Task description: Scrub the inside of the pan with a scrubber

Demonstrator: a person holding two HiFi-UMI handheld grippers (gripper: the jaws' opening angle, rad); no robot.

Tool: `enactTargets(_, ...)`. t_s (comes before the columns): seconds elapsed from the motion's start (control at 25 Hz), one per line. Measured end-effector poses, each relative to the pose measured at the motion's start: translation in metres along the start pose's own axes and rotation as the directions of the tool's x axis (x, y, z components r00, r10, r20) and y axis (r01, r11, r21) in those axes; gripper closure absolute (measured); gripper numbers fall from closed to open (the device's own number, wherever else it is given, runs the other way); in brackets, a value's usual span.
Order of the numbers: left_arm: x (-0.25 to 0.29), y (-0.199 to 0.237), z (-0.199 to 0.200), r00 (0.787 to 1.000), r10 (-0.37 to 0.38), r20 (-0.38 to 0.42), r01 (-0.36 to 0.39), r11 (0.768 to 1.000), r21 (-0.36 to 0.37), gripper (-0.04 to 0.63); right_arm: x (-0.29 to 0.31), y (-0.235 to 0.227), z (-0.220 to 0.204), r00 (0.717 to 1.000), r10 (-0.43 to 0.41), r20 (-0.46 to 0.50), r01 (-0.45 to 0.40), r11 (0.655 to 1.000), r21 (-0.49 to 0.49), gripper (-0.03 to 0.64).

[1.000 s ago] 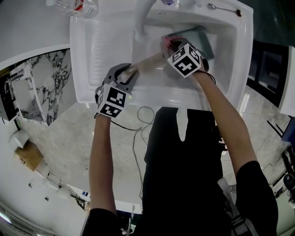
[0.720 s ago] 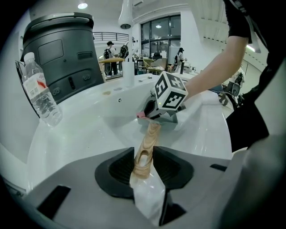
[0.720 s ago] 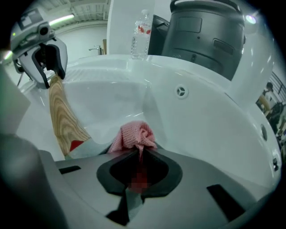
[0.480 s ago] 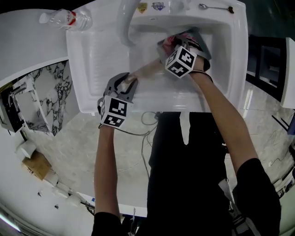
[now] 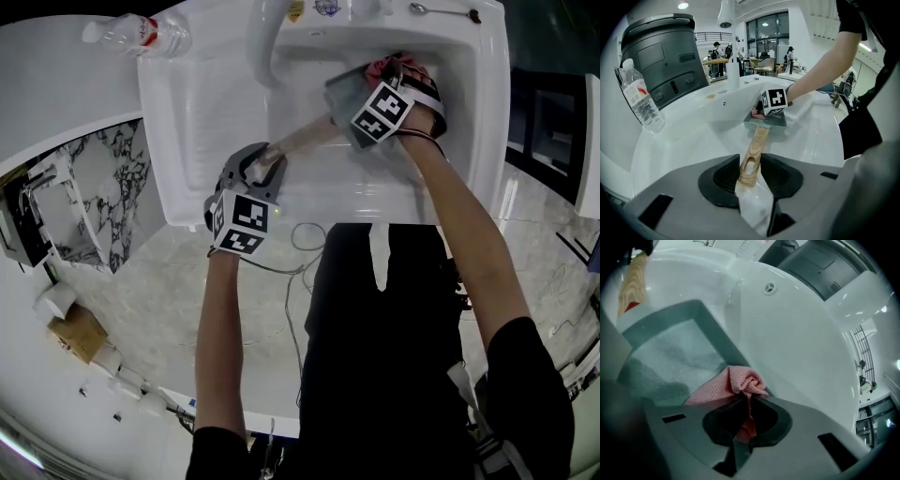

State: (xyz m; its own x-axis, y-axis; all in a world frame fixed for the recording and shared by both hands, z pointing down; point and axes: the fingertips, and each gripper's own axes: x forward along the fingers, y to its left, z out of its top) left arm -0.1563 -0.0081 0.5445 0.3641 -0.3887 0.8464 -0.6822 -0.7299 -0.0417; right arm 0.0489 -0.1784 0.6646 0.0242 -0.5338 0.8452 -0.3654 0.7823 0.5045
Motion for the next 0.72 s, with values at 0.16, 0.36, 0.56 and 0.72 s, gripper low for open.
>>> enactTargets(0.16,0.0,0.0,0.0,1.0,-0.002,-0.002,0.002,1.0,-0.011,0.446,-0.011,0.012,-0.007,0.994,0.097,-0.048,-0.086,0.976,0.203,0.591)
enactTargets(0.36,0.0,0.0,0.0,1.0,-0.003,-0.004,0.003,1.0,-0.014,0.446,-0.037,0.04,0.023,0.958,0.259,0.122,-0.287,0.858,0.426,0.591)
enactTargets(0.56,0.001,0.003,-0.001,1.0,0.013,-0.014,-0.013,1.0,-0.012,0.446,-0.065,0.074,0.06,0.843,0.436,0.316,-0.535,0.747,0.395,0.591)
enactTargets(0.72,0.002,0.004,-0.002,0.999,0.024,-0.021,-0.024,1.0,-0.013,0.446,-0.08,0.094,0.058,0.799,0.537,0.272,-0.577,0.811,0.095,0.591)
